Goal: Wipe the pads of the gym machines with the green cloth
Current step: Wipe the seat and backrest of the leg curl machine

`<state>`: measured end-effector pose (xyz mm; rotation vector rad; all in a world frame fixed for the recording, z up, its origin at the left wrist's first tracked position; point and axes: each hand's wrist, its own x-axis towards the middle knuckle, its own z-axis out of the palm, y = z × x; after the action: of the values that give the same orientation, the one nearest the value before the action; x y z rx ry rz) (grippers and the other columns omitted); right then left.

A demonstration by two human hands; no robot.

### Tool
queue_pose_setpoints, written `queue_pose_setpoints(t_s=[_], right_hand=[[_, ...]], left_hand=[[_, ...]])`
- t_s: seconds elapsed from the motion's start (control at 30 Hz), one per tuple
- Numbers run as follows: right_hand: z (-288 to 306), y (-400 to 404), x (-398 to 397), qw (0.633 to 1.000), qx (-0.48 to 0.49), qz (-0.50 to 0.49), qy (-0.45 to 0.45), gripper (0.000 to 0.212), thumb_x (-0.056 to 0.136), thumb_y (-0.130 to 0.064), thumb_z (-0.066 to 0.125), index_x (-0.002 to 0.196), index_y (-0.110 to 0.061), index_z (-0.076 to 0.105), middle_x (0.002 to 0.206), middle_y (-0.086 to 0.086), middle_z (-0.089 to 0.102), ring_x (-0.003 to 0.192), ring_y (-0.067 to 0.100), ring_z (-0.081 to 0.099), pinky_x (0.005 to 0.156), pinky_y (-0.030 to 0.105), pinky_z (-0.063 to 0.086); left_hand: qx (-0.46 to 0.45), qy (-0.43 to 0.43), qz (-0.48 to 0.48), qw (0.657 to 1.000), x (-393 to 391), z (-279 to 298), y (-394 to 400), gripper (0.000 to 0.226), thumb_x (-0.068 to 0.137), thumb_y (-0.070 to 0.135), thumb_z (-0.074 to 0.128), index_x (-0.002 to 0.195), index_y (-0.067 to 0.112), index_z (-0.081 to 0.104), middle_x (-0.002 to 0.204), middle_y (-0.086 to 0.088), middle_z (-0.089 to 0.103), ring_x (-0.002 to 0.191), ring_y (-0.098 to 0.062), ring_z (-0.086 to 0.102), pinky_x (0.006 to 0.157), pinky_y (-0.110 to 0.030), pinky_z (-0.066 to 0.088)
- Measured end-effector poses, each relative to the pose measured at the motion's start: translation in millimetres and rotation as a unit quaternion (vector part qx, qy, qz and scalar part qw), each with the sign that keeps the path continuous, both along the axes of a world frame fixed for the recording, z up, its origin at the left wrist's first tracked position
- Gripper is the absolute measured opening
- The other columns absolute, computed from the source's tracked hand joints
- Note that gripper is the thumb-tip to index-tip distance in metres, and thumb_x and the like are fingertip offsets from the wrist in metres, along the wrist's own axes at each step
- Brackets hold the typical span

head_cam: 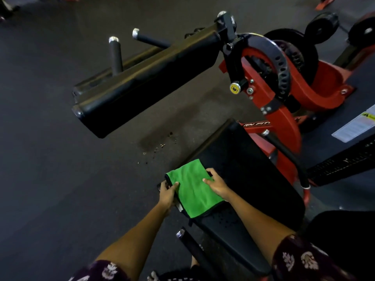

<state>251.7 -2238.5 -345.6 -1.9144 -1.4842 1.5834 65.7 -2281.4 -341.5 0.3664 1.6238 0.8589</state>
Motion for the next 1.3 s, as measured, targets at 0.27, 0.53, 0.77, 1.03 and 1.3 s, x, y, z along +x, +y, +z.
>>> queue_pose_setpoints(t_s=[0.27,0.53,0.77,1.03,1.3], right_hand=[[-8.5,8.0,-10.6,0.968,0.074,0.103,-0.216,0.052,0.08,-0.01,0.059,0.126,-0.022,0.037,0.122,0.011,0.041,0.107,0.035,0.052,0.082,0.038,0.043],[-38.9,-16.9,-59.9,0.877,0.19,0.303,-0.32,0.077,0.078,-0.081,0.022,0.145,-0.051,-0.001,0.157,-0.006,-0.019,0.142,0.04,-0.018,0.105,0.071,-0.003],[-53.4,17.1,-70.9,0.89,0.211,0.184,-0.359,0.08,0.073,-0.086,0.028,0.144,-0.053,0.011,0.16,0.001,-0.005,0.14,0.043,0.006,0.103,0.066,0.016],[-94.0,-70.1,-40.4,0.832,0.365,0.209,-0.362,0.066,0.081,-0.076,0.029,0.141,-0.048,0.031,0.15,0.001,0.035,0.128,0.039,0.038,0.09,0.066,0.039],[-79.0,-35.1,-80.7,0.87,0.313,0.142,-0.354,0.073,0.078,-0.077,0.015,0.144,-0.048,0.021,0.157,0.001,0.019,0.136,0.047,0.025,0.098,0.069,0.025]], left_hand=[[0.039,0.17,-0.104,0.979,2.0,-26.5,-16.0,0.058,0.084,0.003,0.066,0.135,0.003,0.037,0.13,-0.015,0.048,0.122,-0.032,0.048,0.104,-0.043,0.039],[0.117,0.405,-0.328,0.845,-20.7,-41.9,-14.3,0.052,0.096,0.019,0.041,0.145,0.006,0.03,0.148,-0.013,0.036,0.136,-0.027,0.033,0.113,-0.034,0.023],[0.176,0.414,-0.3,0.841,-37.2,-55.1,-14.1,0.072,0.079,0.038,0.021,0.145,0.011,0.032,0.137,-0.012,0.051,0.123,-0.027,0.046,0.109,-0.043,0.028],[0.233,0.357,-0.169,0.889,-23.2,-80.7,-36.1,0.073,0.085,0.056,0.014,0.14,0.015,0.041,0.137,0.001,0.051,0.129,-0.014,0.042,0.118,-0.037,0.011],[0.272,0.332,-0.121,0.895,-30.4,-81.8,-27.8,0.071,0.087,0.06,0.011,0.136,0.019,0.043,0.126,0.008,0.058,0.122,-0.005,0.045,0.116,-0.036,0.016]])
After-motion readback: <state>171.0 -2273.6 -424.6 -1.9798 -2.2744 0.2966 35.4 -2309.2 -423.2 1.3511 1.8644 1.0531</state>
